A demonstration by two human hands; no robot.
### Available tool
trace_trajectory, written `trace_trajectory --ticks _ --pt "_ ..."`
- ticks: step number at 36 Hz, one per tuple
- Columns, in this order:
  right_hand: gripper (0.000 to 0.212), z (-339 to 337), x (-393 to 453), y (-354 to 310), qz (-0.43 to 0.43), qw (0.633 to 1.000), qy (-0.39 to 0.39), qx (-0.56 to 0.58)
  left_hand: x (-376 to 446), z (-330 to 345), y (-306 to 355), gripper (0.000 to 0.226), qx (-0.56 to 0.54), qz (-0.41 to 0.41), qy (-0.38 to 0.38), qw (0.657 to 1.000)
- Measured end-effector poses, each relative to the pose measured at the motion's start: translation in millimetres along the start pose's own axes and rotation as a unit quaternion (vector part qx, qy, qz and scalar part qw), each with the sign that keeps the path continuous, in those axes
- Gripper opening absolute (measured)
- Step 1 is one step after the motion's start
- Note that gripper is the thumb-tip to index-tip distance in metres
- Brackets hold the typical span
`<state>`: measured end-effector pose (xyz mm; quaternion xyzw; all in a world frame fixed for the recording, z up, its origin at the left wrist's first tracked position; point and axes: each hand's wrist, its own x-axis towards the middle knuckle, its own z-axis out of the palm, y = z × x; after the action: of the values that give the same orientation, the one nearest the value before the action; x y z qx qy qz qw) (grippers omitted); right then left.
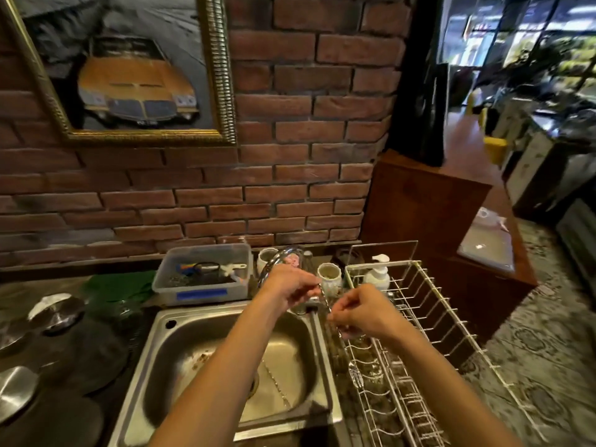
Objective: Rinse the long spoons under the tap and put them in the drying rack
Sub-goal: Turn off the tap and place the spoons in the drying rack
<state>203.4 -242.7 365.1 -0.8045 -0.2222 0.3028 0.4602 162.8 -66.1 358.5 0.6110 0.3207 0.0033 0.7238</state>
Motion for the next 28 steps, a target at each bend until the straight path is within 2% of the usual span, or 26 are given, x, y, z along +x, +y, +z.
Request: trace_trajectory --ticks 4,7,12,17,19,21,24,28 --pt "0.009 -31 -15 17 0.009 1.000 0.024 -0.007 7 43 -2 0.003 0.018 0.003 -0.016 1.000" --pt "0.011 -52 -23 31 0.012 0.999 0.043 -0.012 13 73 -5 0.012 0.041 0.003 -0.019 0.999" --pt "0.009 -76 -27 53 0.018 0.997 0.066 -0.027 23 115 -6 0.022 0.122 0.029 0.022 0.992" --pt "0.016 -87 -23 71 0.027 0.995 0.090 -0.045 38 148 -9 0.028 0.196 -0.001 0.058 0.979" --pt "0.014 -91 -19 77 0.036 0.993 0.096 -0.059 45 156 -12 0.025 0.231 -0.004 0.100 0.968" --pt "0.012 -93 -14 84 0.040 0.991 0.100 -0.076 53 164 -14 0.036 0.274 0.013 0.125 0.954" --pt "0.012 -96 -7 93 0.056 0.987 0.103 -0.111 57 176 -16 0.027 0.335 0.017 0.119 0.935" --pt "0.001 -94 2 106 0.085 0.979 0.097 -0.159 63 189 -23 0.035 0.431 0.036 0.118 0.894"
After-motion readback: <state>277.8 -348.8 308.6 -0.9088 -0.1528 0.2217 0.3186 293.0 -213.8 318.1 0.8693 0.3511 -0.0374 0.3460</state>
